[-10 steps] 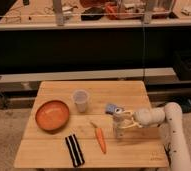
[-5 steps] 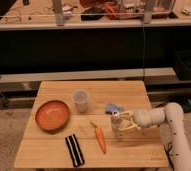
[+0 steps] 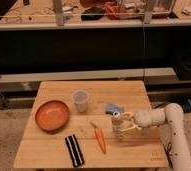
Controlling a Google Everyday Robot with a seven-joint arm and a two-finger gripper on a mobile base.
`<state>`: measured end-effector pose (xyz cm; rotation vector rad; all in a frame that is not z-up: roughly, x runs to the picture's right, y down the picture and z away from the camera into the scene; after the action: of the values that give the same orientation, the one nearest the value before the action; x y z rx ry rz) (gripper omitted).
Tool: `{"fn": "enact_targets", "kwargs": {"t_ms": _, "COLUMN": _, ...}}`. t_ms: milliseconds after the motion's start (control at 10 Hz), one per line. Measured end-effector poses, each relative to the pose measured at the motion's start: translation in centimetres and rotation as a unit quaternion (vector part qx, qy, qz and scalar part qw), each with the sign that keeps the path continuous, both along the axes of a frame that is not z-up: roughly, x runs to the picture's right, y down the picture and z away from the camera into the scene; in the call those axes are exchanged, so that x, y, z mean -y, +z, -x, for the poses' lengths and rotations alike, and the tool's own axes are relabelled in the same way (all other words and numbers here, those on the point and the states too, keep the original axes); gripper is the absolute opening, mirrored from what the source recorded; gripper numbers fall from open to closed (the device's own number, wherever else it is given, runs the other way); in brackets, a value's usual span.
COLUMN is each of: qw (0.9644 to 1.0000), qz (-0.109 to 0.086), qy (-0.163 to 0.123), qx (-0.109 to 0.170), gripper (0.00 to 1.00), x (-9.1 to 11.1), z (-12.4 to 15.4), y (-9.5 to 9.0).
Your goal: Stand the bottle upright
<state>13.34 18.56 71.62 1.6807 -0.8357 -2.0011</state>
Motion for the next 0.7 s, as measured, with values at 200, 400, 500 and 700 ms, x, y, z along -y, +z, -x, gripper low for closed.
{"fn": "enact_targets", "kwargs": {"t_ms": 200, "qw": 0.9999, "qz": 0.003, "qy": -0.013, "qx": -0.008, "gripper": 0.08, "x": 0.09, "z": 0.02, "y": 0.31}}
{"fn": "enact_targets", "kwargs": {"t_ms": 400, "qw": 1.0000, "qz": 0.005, "qy": 0.001, "qx": 0.001, "gripper": 0.14, "x": -0.33, "z": -0.30, "y": 0.40}}
{"fn": "enact_targets", "kwargs": {"t_ms": 500, "qw": 1.0000, "qz": 0.004, "qy": 0.001, "qx": 0.002, "gripper": 0.16, "x": -0.38, "z": -0.29, "y": 0.41}}
{"fn": "enact_targets", "kwargs": {"t_ms": 700, "qw": 1.0000, "qz": 0.002, "qy": -0.003, "qx": 0.001, "gripper": 0.24, "x": -0.26, "z": -0.16, "y": 0.41}}
